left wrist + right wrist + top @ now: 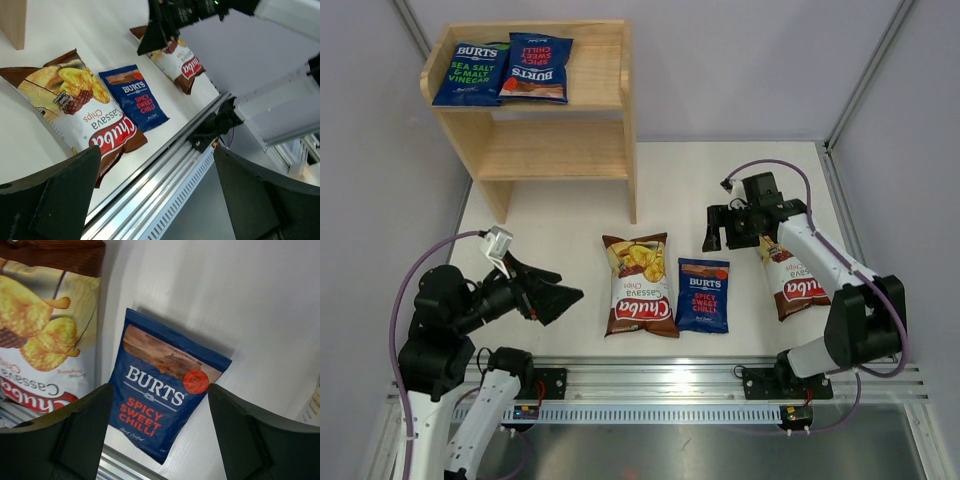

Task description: Place and organize the chips bags onto the shelf

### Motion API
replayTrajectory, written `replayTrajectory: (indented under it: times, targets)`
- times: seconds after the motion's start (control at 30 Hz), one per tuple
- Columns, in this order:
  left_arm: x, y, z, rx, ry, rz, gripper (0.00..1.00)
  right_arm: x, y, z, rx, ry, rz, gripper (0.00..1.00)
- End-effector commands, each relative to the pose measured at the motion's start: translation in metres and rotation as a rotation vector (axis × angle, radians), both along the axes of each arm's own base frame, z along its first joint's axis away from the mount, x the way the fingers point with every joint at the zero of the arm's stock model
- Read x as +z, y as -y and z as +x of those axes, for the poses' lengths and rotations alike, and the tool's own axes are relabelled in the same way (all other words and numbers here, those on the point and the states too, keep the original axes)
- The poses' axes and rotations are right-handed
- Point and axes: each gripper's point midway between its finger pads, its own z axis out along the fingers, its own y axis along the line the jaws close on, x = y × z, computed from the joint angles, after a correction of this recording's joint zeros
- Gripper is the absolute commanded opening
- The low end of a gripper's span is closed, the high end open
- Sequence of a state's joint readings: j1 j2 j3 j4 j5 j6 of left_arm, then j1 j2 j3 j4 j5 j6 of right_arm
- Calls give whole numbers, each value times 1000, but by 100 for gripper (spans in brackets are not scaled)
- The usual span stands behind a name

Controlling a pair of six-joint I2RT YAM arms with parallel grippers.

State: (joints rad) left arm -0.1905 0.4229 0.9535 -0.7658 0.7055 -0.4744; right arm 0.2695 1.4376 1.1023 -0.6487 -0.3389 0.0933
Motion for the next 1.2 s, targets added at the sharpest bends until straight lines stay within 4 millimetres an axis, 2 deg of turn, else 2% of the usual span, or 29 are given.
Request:
replayTrajectory:
  times: [0.0, 0.03, 0.1, 0.13, 0.17, 0.23, 0.3, 0.37, 0.4, 0.6, 0.83, 0.9, 1.0, 1.03, 1.07, 1.17]
  targets:
    - [-2, 9, -26, -157, 95, 24, 99, 0, -4, 32, 56, 109, -113, 83]
    - [-6, 8, -28, -160, 90, 34, 99, -18, -12, 30, 143, 96, -183, 83]
    - [-9, 5, -27, -143, 104, 56, 99, -31, -22, 26, 215, 63, -229, 83]
    - [-12, 4, -26, -130, 100, 63, 99, -47, -31, 21, 288, 42, -270, 83]
    - [-15, 1, -23, -109, 102, 77, 99, -53, -35, 20, 319, 31, -288, 83]
    - [-20, -1, -21, -91, 88, 88, 99, -73, -37, 15, 358, -15, -339, 82]
    - [-23, -2, -20, -85, 86, 96, 99, -83, -47, 13, 400, -1, -362, 81]
    - [-25, -1, -20, -90, 81, 96, 99, -95, -47, 14, 409, 3, -409, 80]
    - [-26, -1, -20, -90, 81, 97, 99, -97, -48, 20, 398, 28, -423, 80]
    - [-29, -1, -23, -102, 85, 94, 99, -105, -54, 15, 402, 27, -391, 79]
    - [-33, 0, -25, -111, 75, 93, 99, -58, -69, 29, 374, 162, -305, 84]
    - [-32, 0, -26, -114, 76, 92, 99, -58, -68, 30, 371, 146, -309, 84]
    - [-33, 0, -26, -114, 73, 93, 99, -70, -65, 31, 377, 90, -327, 84]
    - [-34, 0, -26, -115, 70, 96, 99, -86, -64, 29, 389, 41, -330, 85]
    - [-34, 0, -26, -115, 70, 96, 99, -87, -64, 28, 390, 37, -331, 84]
    - [-34, 0, -27, -117, 70, 99, 99, -104, -64, 23, 397, -12, -328, 84]
